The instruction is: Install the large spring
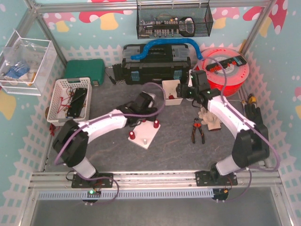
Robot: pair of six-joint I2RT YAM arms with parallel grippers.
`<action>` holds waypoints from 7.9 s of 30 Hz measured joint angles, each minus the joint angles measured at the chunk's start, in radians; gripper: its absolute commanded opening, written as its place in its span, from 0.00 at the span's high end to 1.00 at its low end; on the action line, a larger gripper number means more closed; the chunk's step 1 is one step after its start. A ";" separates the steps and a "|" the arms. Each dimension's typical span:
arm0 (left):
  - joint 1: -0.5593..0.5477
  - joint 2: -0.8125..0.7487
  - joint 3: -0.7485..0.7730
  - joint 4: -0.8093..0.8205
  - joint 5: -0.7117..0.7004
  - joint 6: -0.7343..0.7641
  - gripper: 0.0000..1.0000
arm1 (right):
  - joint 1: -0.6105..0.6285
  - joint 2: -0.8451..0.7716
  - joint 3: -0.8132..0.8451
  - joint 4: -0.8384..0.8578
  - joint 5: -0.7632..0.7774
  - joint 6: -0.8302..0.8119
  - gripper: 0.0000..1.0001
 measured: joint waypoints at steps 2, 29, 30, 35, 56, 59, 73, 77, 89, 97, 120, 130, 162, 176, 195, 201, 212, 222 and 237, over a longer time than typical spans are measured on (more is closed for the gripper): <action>0.063 -0.040 0.000 -0.004 0.037 -0.040 0.40 | -0.003 0.072 0.069 -0.001 -0.014 -0.003 0.27; 0.238 -0.279 -0.053 -0.035 0.063 -0.106 0.26 | -0.010 0.772 0.814 -0.506 -0.042 -0.059 0.42; 0.240 -0.282 -0.053 -0.037 0.061 -0.106 0.25 | -0.010 0.774 0.815 -0.520 -0.048 -0.067 0.42; 0.247 -0.283 -0.054 -0.040 0.052 -0.106 0.25 | -0.010 0.774 0.817 -0.552 -0.069 -0.106 0.45; 0.250 -0.272 -0.053 -0.041 0.050 -0.107 0.23 | -0.009 0.915 0.916 -0.614 -0.143 -0.232 0.40; 0.251 -0.263 -0.053 -0.041 0.050 -0.110 0.23 | -0.009 0.930 0.930 -0.628 -0.123 -0.239 0.46; 0.254 -0.233 -0.034 -0.044 0.040 -0.122 0.22 | 0.003 1.015 1.081 -0.698 -0.056 -0.279 0.76; 0.256 -0.229 -0.028 -0.043 0.038 -0.125 0.22 | 0.003 1.015 1.080 -0.694 -0.053 -0.275 0.77; 0.256 -0.219 -0.026 -0.040 0.039 -0.129 0.22 | 0.005 0.998 1.024 -0.620 -0.052 -0.251 0.53; 0.256 -0.219 -0.026 -0.040 0.039 -0.129 0.22 | 0.000 0.933 0.899 -0.564 -0.031 -0.275 0.54; 0.256 -0.221 -0.002 -0.040 0.056 -0.156 0.30 | -0.004 0.618 0.664 -0.326 -0.087 -0.368 0.87; 0.256 -0.214 0.128 -0.038 0.204 -0.250 0.51 | -0.003 0.349 0.425 -0.158 -0.315 -0.457 0.89; 0.332 -0.104 0.240 -0.129 0.644 -0.285 0.50 | 0.265 0.018 -0.079 0.374 -0.295 -0.750 0.90; 0.311 -0.026 0.254 -0.130 0.705 -0.246 0.56 | 0.288 0.023 -0.079 0.373 -0.247 -0.778 0.90; 0.312 0.027 0.290 -0.164 0.702 -0.191 0.86 | 0.300 0.071 -0.071 0.340 -0.209 -0.808 0.86; 0.315 0.021 0.270 -0.159 0.697 -0.211 0.71 | 0.303 0.071 -0.076 0.343 -0.211 -0.789 0.91; 0.353 -0.157 0.156 -0.114 0.496 -0.269 0.52 | 0.262 0.130 0.110 0.240 -0.278 -0.455 0.95; 0.294 -0.337 -0.032 0.067 0.389 -0.287 0.47 | 0.236 0.203 0.292 0.089 -0.363 -0.106 0.96; 0.109 -0.365 -0.102 0.284 0.167 -0.206 0.42 | 0.226 0.241 0.479 -0.050 -0.440 0.135 0.97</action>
